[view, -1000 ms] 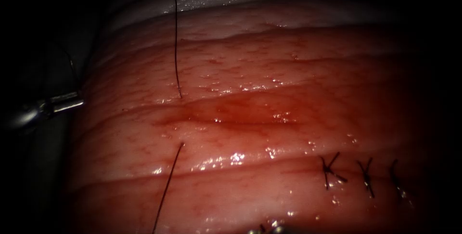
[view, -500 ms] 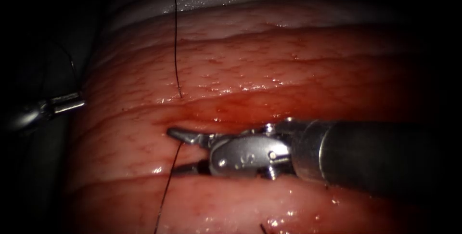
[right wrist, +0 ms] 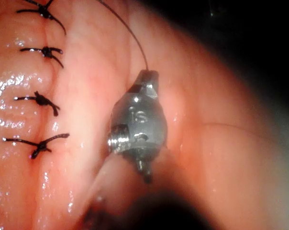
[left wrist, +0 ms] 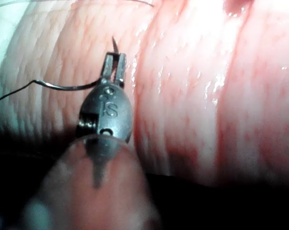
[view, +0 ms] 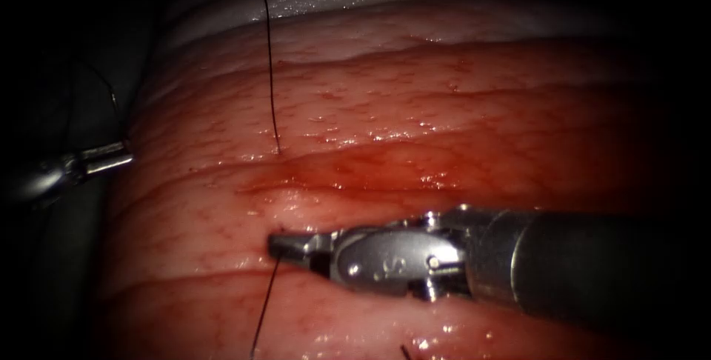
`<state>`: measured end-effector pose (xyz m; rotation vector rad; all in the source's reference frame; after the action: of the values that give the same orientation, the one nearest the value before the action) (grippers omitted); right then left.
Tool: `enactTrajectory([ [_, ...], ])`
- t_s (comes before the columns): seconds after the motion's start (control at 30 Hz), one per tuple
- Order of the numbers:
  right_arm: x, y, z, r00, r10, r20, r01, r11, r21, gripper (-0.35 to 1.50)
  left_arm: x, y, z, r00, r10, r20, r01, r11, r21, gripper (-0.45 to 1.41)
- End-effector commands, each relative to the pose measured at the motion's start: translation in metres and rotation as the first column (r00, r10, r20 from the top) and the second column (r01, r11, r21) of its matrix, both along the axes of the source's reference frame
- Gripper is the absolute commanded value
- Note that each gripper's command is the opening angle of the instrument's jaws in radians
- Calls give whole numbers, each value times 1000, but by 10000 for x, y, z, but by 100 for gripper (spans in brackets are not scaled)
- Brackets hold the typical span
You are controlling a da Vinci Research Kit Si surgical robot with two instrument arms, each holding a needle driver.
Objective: Wound Closure
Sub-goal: Using the right hand, pull the suture through.
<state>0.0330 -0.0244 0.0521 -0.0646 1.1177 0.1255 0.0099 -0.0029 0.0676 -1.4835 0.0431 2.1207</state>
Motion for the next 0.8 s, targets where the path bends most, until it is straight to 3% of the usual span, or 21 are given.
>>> enactTrajectory([
  [0.03,14,-23,-18,1000,-21,-8,21,1000,-7,-35,-5,-1,6,1000,0,1,0,1000,0,-45],
  [0.3,37,-89,-76,996,-87,-15,86,996,-39,-35,-6,-1,6,1000,-1,0,1,1000,-1,-45],
  [0.4,52,-125,-106,991,-130,-31,128,990,-56,-35,-6,-2,6,1000,-3,-3,3,1000,-1,-45],
  [0.5,57,-128,-115,987,-152,-55,149,987,-53,-35,-7,-3,6,1000,-2,-1,2,1000,-2,-45],
  [0.53,57,-122,-111,985,-165,-53,161,984,-80,5,-7,-3,5,1000,-2,-2,2,1000,-2,-45],
  [0.57,57,-117,-108,985,-167,-51,162,983,-87,62,-7,-3,5,1000,-2,-2,2,1000,-2,-45],
  [0.6,57,-109,-103,985,-167,-50,162,983,-91,89,-7,-3,5,1000,-2,-2,2,1000,-2,-45],
  [0.63,56,-102,-98,984,-170,-49,165,982,-96,108,-7,-3,5,1000,-2,-1,2,1000,-1,-45],
  [0.67,56,-102,-98,984,-170,-49,165,982,-96,108,-7,-3,5,1000,-2,-1,2,1000,-1,-45],
  [0.7,52,-85,-86,984,-172,-53,166,981,-100,123,-7,-2,5,1000,-3,-2,3,1000,-1,-45],
  [0.8,42,-59,-66,985,-155,-71,147,983,-106,133,-8,-2,5,1000,-4,-2,4,1000,-1,-45],
])
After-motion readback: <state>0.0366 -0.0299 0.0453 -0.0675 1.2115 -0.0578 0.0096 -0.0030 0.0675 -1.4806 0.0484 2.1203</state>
